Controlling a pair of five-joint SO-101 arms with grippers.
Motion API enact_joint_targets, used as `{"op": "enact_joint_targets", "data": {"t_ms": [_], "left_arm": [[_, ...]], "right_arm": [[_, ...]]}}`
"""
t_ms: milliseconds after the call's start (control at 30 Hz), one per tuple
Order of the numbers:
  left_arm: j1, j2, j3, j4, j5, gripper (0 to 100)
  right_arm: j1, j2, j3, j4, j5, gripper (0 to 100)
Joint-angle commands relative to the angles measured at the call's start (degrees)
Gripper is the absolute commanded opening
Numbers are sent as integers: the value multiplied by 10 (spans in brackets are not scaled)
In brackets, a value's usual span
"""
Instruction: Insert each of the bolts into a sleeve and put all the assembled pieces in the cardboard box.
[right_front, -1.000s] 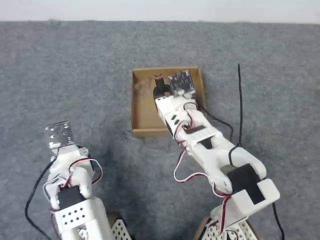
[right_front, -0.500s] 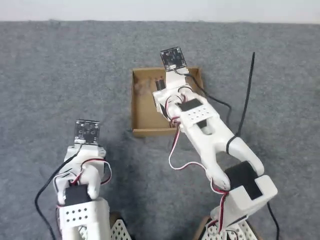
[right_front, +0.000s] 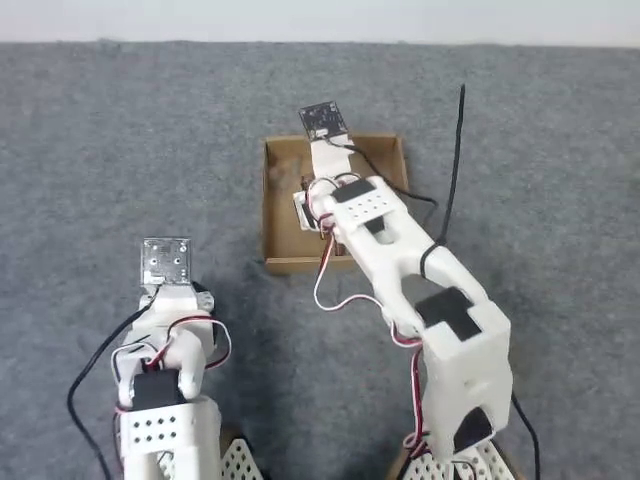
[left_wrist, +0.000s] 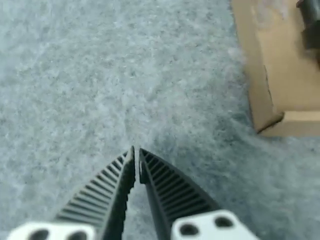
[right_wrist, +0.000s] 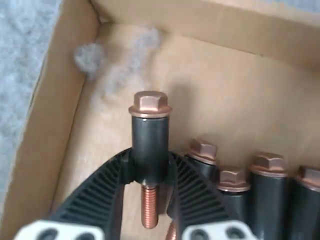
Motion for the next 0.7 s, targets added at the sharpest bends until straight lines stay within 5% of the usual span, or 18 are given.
{"op": "enact_joint_targets", "data": {"t_ms": [0, 433, 667], "left_arm": [[5, 0, -16, 22, 13, 11], [5, 0, -17, 22, 29, 11], [6, 0, -16, 22, 27, 11]], "right_arm": [[0, -5, -67, 47, -16, 117], [29, -28, -87, 86, -17, 157], [45, -134, -80, 198, -18, 17]]}}
